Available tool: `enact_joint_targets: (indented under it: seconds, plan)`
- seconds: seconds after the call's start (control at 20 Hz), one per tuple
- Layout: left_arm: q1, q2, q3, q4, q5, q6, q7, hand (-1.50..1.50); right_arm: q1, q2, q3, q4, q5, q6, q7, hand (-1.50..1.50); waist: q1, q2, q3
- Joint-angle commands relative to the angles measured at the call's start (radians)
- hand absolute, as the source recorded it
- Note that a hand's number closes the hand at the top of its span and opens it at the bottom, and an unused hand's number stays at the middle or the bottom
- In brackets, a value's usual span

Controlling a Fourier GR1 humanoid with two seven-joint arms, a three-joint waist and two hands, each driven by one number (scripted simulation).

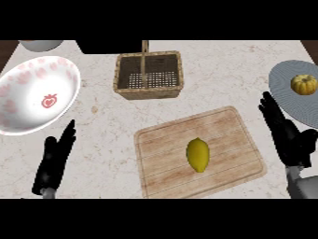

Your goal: Pick the lemon from the cutting board and place it in the basket

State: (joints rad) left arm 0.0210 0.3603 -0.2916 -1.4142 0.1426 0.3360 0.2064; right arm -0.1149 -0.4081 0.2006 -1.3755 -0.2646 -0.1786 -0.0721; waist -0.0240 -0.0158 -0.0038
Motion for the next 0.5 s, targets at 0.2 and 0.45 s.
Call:
enact_joint_targets:
  seconds: [0.2,0.45]
  plan:
    - [-0.120,0.062,0.154,-0.089,0.016,0.019,-0.075,0.00,0.130,-0.062,-0.106,-0.167,0.140,-0.298,0.081,1.50,-0.016,0.001,0.000]
    - [-0.182,0.074,0.193,-0.069,0.066,-0.046,-0.101,0.00,0.034,0.186,0.055,-0.202,0.385,-0.581,-0.069,-1.50,0.027,0.016,0.000]
